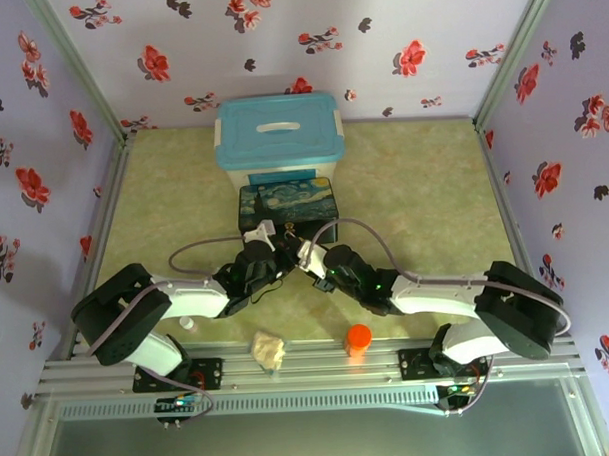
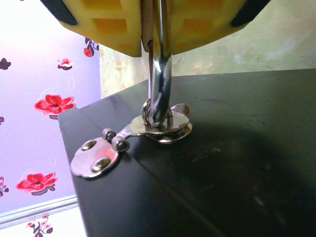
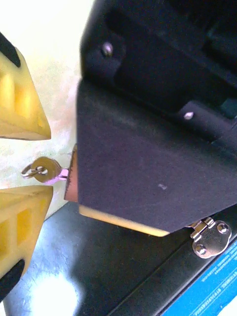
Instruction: Unlock the padlock with the key
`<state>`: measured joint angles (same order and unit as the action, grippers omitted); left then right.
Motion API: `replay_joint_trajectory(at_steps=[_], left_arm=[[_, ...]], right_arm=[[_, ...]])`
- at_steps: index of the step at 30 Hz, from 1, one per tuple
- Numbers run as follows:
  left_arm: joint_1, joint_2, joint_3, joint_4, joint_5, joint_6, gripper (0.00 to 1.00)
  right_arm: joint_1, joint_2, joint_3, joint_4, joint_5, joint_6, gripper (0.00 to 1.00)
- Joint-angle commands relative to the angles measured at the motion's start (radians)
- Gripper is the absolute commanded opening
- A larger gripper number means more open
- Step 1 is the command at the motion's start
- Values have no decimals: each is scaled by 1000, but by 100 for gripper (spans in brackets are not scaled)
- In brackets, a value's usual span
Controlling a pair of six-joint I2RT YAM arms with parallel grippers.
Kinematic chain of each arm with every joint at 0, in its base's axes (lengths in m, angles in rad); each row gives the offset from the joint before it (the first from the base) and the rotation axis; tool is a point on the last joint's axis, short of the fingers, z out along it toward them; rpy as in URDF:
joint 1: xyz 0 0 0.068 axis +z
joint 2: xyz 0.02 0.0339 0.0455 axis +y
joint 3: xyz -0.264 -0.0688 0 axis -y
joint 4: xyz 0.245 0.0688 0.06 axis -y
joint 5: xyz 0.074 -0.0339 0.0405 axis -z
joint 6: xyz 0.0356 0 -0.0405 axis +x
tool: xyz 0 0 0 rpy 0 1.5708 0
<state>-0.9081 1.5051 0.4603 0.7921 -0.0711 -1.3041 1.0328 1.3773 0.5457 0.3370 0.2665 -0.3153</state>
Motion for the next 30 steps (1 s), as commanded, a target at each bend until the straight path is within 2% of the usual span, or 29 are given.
replay_joint_trajectory(at_steps=[1, 8, 13, 14, 19, 22, 27, 30], left_arm=[[-11, -40, 6, 88, -18, 0, 0], [-14, -48, -4, 97, -18, -7, 0], [-17, -41, -12, 105, -18, -17, 0], [-20, -39, -12, 107, -18, -18, 0], [-26, -33, -20, 119, -24, -22, 0], [-27, -37, -24, 119, -24, -24, 0], [-28, -50, -35, 124, -25, -26, 0], [-28, -57, -42, 113, -29, -22, 0]], right_arm=[[7, 21, 22, 58, 62, -19, 26], [7, 55, 33, 79, 88, -9, 18], [8, 66, 28, 120, 74, 13, 17], [7, 70, 26, 135, 39, 17, 14], [5, 84, 40, 150, 19, 42, 8], [-10, 80, 42, 133, -39, 65, 4], [-90, 38, 20, 141, -239, 224, 1], [-94, 22, 15, 125, -263, 231, 3]])
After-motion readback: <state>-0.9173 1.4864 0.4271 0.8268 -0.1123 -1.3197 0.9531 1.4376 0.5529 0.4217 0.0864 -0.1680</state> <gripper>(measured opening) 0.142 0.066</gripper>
